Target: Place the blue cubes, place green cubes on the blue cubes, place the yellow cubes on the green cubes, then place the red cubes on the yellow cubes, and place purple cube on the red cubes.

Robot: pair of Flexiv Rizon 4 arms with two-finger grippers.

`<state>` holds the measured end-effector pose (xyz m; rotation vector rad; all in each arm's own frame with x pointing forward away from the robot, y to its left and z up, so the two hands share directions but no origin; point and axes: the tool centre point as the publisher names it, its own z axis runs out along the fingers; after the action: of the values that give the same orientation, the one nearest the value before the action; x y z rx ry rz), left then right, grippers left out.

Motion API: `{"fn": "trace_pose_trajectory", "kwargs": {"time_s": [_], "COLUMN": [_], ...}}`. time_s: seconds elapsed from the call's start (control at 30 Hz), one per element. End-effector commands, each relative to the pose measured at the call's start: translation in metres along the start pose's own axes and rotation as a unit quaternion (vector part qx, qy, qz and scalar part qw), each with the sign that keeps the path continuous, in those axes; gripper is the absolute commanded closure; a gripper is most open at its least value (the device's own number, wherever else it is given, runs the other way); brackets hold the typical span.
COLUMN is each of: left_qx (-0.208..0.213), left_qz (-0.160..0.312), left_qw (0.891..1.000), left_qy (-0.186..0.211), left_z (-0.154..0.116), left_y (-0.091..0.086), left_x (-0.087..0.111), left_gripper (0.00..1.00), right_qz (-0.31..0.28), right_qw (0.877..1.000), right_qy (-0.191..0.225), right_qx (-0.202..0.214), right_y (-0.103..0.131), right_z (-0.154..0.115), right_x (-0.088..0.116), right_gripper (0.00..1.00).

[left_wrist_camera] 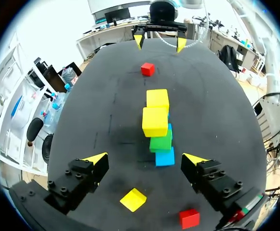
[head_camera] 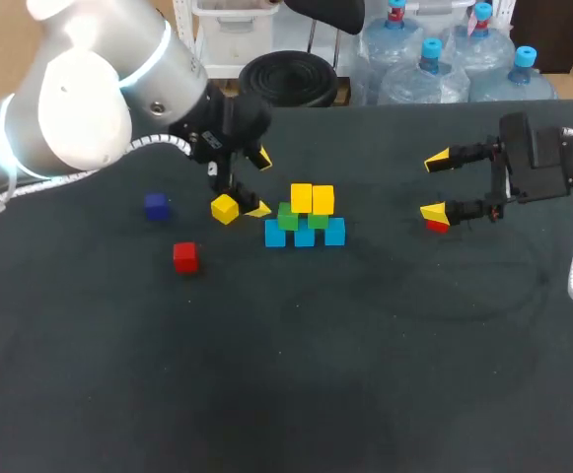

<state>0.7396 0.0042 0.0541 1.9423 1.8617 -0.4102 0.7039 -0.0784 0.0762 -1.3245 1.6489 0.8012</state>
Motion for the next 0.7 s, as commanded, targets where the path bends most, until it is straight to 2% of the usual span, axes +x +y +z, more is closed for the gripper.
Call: {"fn": "trace_pose_trajectory", "kwargs": {"time_s": [0.03,0.13,0.7], "left_qx": [0.009,0.011,0.011], "left_qz": [0.023,0.061,0.061], "left_qw": [1.0,0.998,0.998], "left_qy": [-0.017,-0.031,-0.031], "left_z": [-0.0016,-0.0064,-0.0064], "left_y": [0.0069,0.0099,0.0099], "left_x": [0.006,0.0118,0.0118], "left_gripper": [0.0,0.0,0.0], "right_qz": [-0.001,-0.001,-0.001], "right_qw": [1.0,1.0,1.0], "right_qy": [-0.001,-0.001,-0.001], "right_qx": [0.0,0.0,0.0], "right_y": [-0.0002,-0.0002,-0.0002], "right_z": [0.0008,0.0008,0.0008], "right_x": [0.0005,0.0005,0.0005], "right_gripper": [0.0,0.0,0.0]}}
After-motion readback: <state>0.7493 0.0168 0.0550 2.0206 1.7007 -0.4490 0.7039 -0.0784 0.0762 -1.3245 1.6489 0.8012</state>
